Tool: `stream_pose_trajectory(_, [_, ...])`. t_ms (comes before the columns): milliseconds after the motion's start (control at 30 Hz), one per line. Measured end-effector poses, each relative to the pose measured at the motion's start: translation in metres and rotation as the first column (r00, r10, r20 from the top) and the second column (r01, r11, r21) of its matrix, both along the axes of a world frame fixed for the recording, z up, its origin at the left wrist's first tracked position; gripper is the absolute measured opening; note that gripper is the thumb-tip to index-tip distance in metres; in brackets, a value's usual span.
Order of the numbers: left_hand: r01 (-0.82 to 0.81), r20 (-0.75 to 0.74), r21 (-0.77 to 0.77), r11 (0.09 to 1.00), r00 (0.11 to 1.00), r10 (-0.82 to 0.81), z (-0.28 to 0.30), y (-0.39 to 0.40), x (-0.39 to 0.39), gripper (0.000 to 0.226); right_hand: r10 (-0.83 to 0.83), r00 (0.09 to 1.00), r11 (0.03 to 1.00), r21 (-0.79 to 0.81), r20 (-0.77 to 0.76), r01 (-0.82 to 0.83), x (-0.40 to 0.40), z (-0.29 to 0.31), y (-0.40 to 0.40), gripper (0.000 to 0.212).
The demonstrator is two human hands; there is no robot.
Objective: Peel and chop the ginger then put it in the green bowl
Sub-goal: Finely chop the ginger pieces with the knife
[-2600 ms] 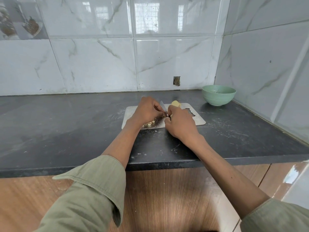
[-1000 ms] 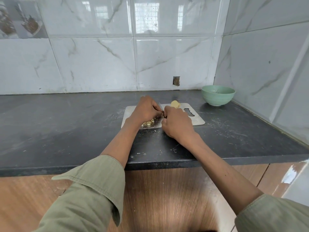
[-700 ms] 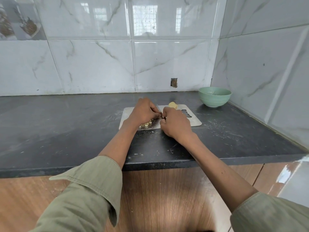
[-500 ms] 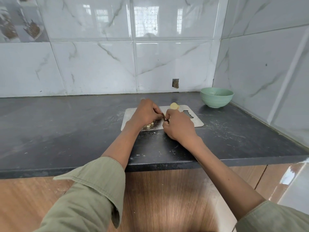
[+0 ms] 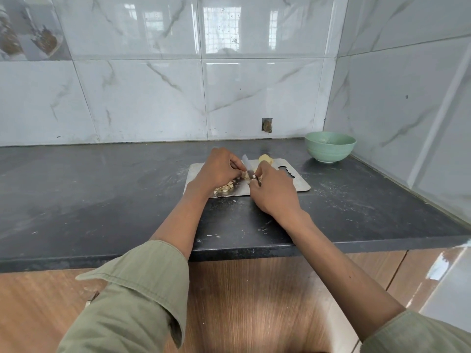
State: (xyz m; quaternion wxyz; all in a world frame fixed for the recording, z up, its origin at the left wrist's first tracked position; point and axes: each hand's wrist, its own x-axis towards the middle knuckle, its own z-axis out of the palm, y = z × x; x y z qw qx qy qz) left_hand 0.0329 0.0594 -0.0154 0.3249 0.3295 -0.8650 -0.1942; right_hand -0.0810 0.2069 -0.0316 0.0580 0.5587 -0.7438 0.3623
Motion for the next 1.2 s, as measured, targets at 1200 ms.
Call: stream_pose_trajectory(1200, [-0.003,0.007,-0.01,1.0,1.0,0.003,0.0,0.004,-0.002,0.012,-0.009,1.0,0.999,0.046,-0.027,0.011,0.004,0.002,-0.007,0.018])
